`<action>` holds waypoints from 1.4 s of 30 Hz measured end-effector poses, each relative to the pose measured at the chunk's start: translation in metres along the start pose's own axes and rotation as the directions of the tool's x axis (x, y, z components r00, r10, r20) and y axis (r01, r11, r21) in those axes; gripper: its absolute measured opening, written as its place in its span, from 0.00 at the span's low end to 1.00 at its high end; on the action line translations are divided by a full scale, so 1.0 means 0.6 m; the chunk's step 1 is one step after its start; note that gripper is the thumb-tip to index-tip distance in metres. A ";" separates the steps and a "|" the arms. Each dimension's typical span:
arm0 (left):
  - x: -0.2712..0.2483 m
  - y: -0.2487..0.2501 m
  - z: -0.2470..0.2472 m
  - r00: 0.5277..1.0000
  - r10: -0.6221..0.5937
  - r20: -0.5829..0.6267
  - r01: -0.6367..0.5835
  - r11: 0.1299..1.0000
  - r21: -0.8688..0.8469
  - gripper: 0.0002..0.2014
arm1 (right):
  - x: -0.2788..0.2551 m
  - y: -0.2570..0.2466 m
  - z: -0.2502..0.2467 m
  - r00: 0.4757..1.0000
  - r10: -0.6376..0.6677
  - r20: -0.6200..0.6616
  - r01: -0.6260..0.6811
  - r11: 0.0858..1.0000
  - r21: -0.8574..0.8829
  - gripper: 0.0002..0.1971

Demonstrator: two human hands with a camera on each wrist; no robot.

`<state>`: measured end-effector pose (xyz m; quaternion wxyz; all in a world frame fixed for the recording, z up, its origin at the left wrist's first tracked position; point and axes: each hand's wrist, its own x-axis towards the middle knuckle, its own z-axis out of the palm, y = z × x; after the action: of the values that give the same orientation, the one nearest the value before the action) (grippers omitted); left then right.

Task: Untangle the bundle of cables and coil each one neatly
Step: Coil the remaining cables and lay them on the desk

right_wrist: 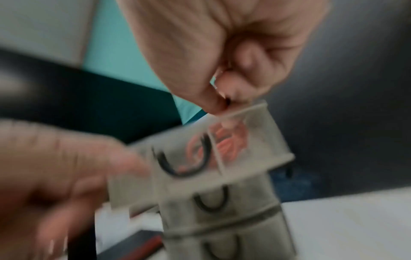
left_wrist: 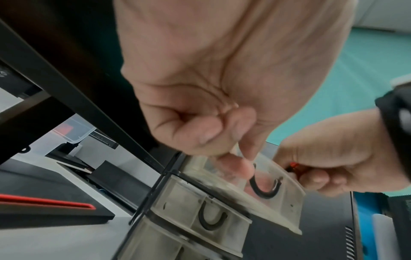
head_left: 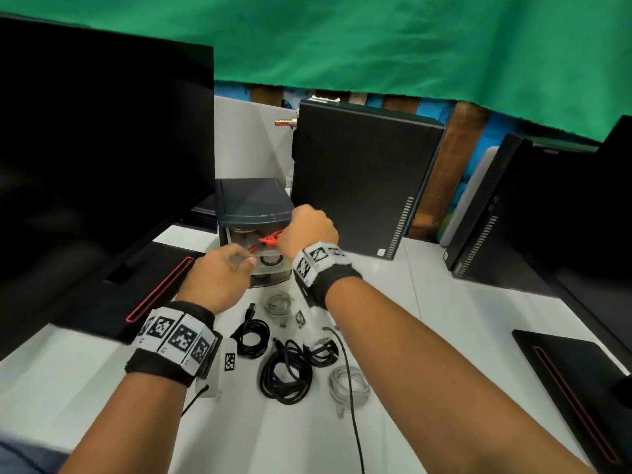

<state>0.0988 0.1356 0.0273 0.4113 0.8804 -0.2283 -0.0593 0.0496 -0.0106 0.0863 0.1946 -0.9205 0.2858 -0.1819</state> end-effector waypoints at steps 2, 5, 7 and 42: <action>0.000 0.000 0.002 1.000 0.013 -0.003 -0.013 1.000 0.004 0.07 | -0.022 0.003 0.010 0.987 -0.159 -0.014 0.152 0.962 -0.228 0.07; -0.003 0.000 0.002 0.999 0.028 -0.019 -0.028 1.000 0.006 0.04 | -0.025 0.009 0.010 0.965 -0.256 -0.049 0.233 0.932 -0.278 0.11; -0.006 0.001 0.002 0.998 0.043 -0.037 -0.042 0.999 0.013 0.04 | -0.014 0.005 -0.002 0.952 -0.304 -0.033 0.287 0.925 -0.251 0.10; -0.016 0.013 -0.012 0.998 0.034 0.050 -0.026 0.988 -0.152 0.16 | -0.110 0.262 0.006 0.763 0.066 0.643 0.189 0.929 -0.319 0.35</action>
<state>0.0896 0.1405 0.0373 0.4715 0.8414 -0.2473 -0.0933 -0.0712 -0.0898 -0.0045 0.0997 -0.9551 0.1994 0.1949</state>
